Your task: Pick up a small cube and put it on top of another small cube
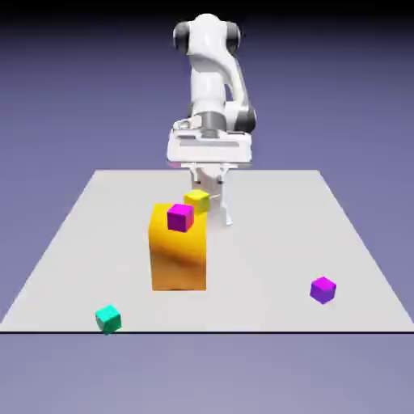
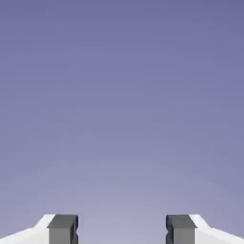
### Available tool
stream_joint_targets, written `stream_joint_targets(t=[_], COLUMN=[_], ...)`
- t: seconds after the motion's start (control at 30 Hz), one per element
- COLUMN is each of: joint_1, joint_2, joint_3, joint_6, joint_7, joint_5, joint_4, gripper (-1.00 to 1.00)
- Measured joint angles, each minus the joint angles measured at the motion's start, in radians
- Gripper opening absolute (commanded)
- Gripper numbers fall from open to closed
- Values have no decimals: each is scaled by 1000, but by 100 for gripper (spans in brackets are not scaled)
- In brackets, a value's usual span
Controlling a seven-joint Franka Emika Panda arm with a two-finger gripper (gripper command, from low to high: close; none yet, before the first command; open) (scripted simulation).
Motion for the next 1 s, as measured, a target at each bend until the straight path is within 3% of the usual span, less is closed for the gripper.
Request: stream_joint_targets(t=[1.0], joint_1=[-927], joint_2=[1043], joint_3=[428], joint_6=[-327], joint_7=[-1238], joint_5=[70], joint_4=[638], gripper=[0])
